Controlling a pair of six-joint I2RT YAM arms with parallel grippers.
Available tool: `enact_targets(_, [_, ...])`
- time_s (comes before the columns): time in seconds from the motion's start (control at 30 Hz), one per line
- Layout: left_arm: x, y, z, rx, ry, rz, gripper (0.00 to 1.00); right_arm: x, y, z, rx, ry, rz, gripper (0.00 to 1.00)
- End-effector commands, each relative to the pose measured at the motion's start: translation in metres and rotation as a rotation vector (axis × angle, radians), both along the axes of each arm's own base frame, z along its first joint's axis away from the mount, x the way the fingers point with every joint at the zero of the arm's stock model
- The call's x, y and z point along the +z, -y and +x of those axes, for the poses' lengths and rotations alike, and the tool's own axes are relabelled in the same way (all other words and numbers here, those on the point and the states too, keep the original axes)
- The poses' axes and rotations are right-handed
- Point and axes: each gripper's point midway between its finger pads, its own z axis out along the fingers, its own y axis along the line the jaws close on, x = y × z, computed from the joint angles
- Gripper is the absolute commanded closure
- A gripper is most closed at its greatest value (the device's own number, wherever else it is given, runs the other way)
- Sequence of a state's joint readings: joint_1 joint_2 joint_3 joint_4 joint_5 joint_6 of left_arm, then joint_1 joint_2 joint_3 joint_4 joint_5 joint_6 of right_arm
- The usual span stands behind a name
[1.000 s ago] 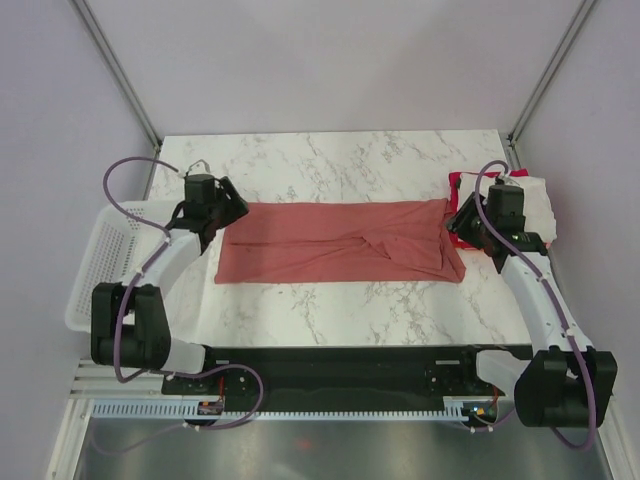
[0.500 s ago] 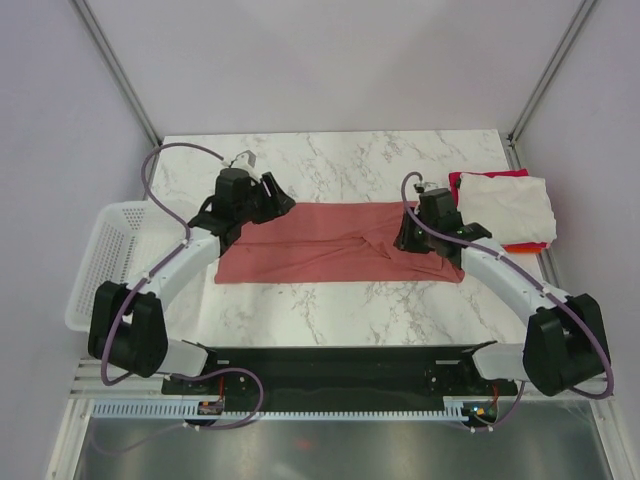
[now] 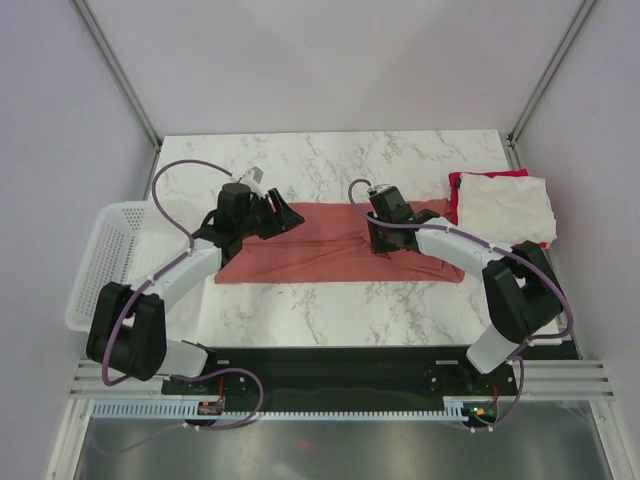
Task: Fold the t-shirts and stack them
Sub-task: Fold the tshirt
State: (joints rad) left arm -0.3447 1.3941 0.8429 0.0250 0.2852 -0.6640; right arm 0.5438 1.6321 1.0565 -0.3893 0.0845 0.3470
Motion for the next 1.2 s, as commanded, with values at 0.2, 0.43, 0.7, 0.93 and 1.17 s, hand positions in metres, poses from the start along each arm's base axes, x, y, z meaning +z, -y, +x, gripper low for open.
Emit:
enact_targets(0.2, [0.037,-0.003,-0.017,-0.023,0.091,-0.033,0.37,-0.013,0.026,0.018,-0.047,0.024,-0.193,0.66])
enact_targets(0.43, [0.03,-0.016,-0.027,0.009,0.081,0.013,0.36,-0.028,0.024,0.013,-0.027,-0.02,-0.204,0.66])
enact_targets(0.7, [0.026,-0.021,-0.026,0.028,0.077,0.037,0.36,-0.01,0.027,0.011,-0.024,0.038,-0.226,0.66])
enact_targets(0.93, [0.008,-0.022,-0.022,0.035,0.045,0.056,0.37,0.002,0.01,0.003,0.032,0.065,-0.208,0.69])
enact_targets(1.17, [-0.008,-0.022,-0.024,0.051,0.052,0.035,0.38,-0.014,0.01,0.008,0.017,0.032,-0.247,0.72])
